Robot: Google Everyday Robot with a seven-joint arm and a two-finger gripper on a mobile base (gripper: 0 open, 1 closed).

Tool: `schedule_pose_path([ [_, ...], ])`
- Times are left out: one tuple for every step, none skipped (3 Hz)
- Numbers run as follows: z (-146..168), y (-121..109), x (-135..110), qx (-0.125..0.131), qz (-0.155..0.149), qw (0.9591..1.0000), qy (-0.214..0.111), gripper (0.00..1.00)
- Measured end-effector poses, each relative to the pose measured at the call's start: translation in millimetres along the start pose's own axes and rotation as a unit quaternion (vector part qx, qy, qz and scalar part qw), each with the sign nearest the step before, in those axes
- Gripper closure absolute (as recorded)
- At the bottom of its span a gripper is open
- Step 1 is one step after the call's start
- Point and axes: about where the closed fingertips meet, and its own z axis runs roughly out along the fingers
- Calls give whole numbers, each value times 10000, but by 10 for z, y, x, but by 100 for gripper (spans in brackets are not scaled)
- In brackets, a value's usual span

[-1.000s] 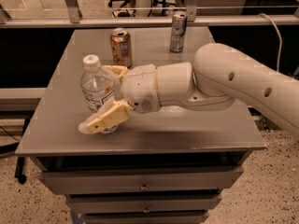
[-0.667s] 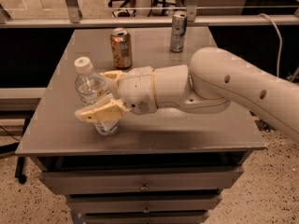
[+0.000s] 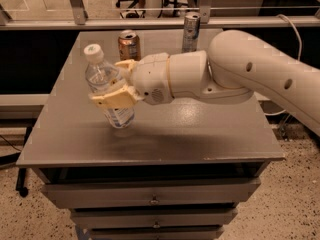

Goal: Knock blue plastic bottle over

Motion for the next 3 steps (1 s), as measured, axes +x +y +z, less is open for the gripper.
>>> schedule_pose_path([
  [-278,-304,-222,73,-36,9996,270,100],
  [-626,-557,-357,11,36,9966,828,100],
  [-976,-700,-188,-96,403,9857,1634,100],
])
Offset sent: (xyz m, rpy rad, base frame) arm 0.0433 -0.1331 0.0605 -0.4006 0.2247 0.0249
